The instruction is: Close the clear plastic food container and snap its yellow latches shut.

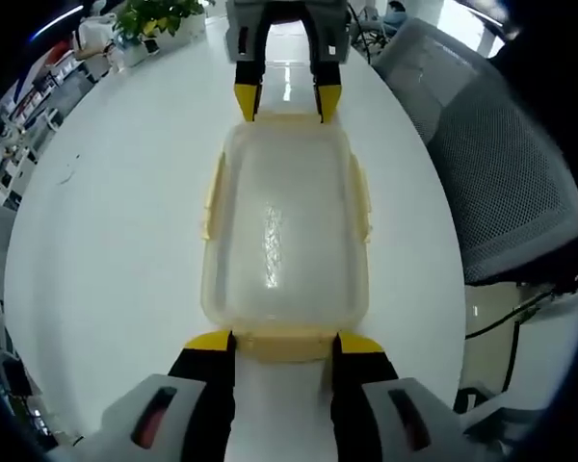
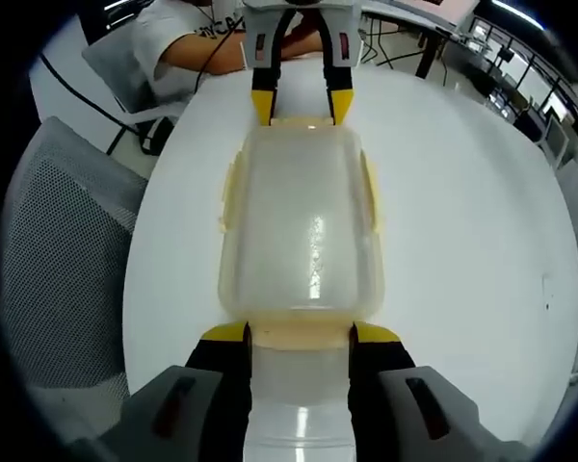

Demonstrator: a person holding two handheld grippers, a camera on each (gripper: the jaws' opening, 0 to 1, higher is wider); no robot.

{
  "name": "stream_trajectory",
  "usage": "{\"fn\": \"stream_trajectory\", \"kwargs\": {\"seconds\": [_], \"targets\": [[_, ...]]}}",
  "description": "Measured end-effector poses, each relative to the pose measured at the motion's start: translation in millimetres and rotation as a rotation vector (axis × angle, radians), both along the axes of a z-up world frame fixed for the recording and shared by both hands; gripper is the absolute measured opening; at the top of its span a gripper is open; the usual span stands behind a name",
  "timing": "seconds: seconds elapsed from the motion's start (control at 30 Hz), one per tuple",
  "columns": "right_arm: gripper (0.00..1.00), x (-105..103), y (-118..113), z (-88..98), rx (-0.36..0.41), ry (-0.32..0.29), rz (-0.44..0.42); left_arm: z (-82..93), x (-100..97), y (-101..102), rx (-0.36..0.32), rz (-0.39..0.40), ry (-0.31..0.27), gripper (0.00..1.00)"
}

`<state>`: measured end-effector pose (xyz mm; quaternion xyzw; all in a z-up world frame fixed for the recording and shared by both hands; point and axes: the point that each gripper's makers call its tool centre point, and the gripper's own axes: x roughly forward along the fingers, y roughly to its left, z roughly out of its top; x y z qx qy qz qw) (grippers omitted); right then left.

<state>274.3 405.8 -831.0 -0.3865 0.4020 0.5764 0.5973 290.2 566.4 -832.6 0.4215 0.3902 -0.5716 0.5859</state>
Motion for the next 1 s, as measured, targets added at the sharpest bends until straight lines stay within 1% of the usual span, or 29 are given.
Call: {"fn": "stream_trajectory", "kwargs": {"seconds": [0.13,0.23,0.3,0.37,0.43,0.6,0.77,0.87,1.0], "targets": [[0.35,-6,1,5.1,-0.002,0.014,0.0,6.6,-5.2,-1,-0.009,-0.005,0.007,0.33],[0.35,-9,-1,9.0,0.002,0.03,0.0,11.3,-8.8,-3,-0.013,-0.008,0.023,0.33],[0.35,-10,-2,13.5,0.009,0.034,0.002,14.9,-10.4,-4,-0.006,-0.007,0.032,0.34],[0.35,-9,-2,16.7,0.01,0.031,0.002,20.5,-9.8,-4,0.001,-0.013,0.027,0.34],[0.35,-9,-4,21.4,0.015,0.026,0.006,26.0,-9.9,-5,-0.004,-0.009,0.042,0.34],[0.35,-5,-6,32.0,0.021,0.021,-0.001,38.2,-5.5,-8,-0.027,-0.011,0.034,0.34],[0.35,-2,-8,40.4,0.013,0.011,-0.002,45.3,-1.8,-11,-0.033,-0.014,0.027,0.34],[0.35,-1,-10,45.6,0.015,0.021,-0.015,51.3,0.4,-12,-0.038,-0.022,0.022,0.34],[0.35,1,-10,47.7,0.017,0.021,-0.022,54.5,4.7,-12,-0.041,-0.03,0.023,0.34]]}}
